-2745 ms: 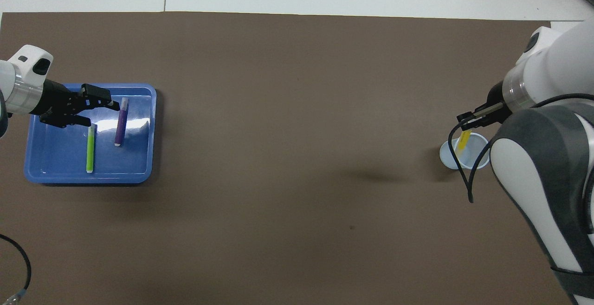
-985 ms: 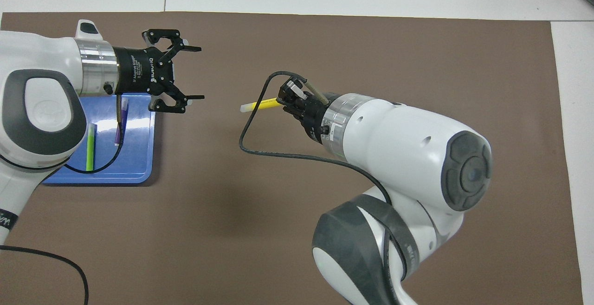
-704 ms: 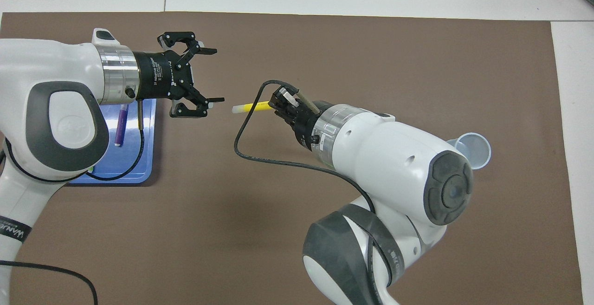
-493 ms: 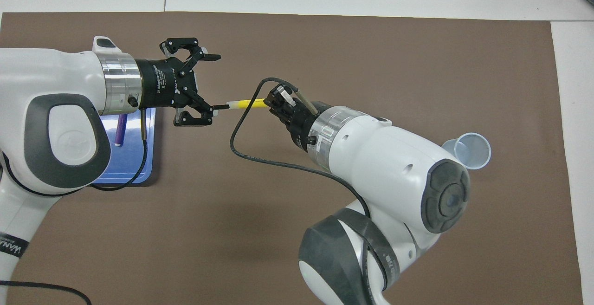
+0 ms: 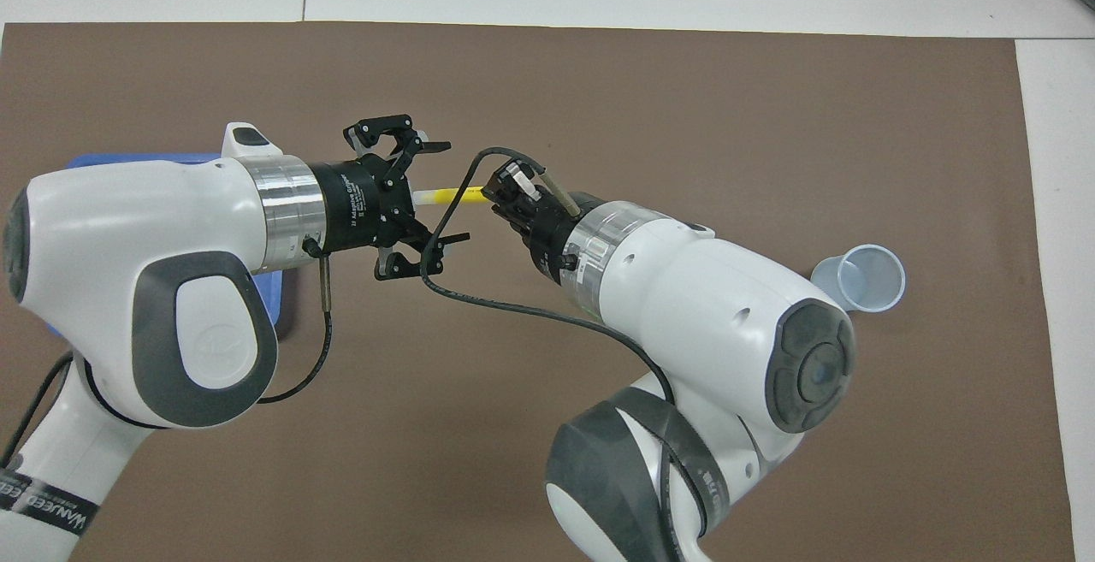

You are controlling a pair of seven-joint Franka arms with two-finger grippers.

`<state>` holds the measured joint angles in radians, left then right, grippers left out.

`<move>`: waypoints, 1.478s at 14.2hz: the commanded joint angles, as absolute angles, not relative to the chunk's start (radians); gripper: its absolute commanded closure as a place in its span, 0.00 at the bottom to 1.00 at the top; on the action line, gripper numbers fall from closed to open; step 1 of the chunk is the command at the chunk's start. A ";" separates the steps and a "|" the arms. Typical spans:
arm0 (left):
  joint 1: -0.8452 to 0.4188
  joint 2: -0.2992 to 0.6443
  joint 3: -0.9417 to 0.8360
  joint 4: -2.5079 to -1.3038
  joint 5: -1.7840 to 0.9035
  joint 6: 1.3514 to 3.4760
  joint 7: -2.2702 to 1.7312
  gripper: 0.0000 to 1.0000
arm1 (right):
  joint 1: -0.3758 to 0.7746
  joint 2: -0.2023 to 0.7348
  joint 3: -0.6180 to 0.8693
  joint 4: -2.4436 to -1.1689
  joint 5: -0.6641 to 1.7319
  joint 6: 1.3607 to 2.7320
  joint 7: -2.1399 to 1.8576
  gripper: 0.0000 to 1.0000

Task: Right arm passes pens to left for tray arrangement
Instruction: 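Close the left gripper on the yellow pen held by the right gripper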

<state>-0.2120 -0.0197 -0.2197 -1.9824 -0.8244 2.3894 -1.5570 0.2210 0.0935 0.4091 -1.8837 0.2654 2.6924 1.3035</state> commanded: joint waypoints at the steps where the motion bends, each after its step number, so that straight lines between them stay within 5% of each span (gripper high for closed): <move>1: -0.233 -0.066 -0.206 -2.036 -0.844 2.413 -1.569 0.03 | 0.221 0.095 0.410 -1.894 0.291 2.721 1.302 1.00; 4: -0.235 -0.067 -0.204 -2.036 -0.844 2.419 -1.588 0.19 | 0.219 0.095 0.410 -1.893 0.291 2.721 1.296 1.00; 11: -0.258 -0.077 -0.207 -2.082 -0.842 2.526 -1.589 0.19 | 0.216 0.097 0.410 -1.893 0.291 2.721 1.295 1.00; 14: -0.270 -0.078 -0.206 -2.086 -0.842 2.534 -1.589 0.28 | 0.216 0.097 0.410 -1.893 0.291 2.721 1.295 1.00; 16: -0.271 -0.078 -0.207 -2.086 -0.842 2.536 -1.591 0.47 | 0.216 0.097 0.410 -1.891 0.291 2.721 1.295 1.00; 18: -0.276 -0.078 -0.206 -2.085 -0.842 2.536 -1.589 0.85 | 0.216 0.097 0.410 -1.891 0.291 2.721 1.295 1.00; 21: -0.276 -0.078 -0.206 -2.083 -0.842 2.536 -1.591 1.00 | 0.215 0.100 0.410 -1.890 0.291 2.721 1.296 1.00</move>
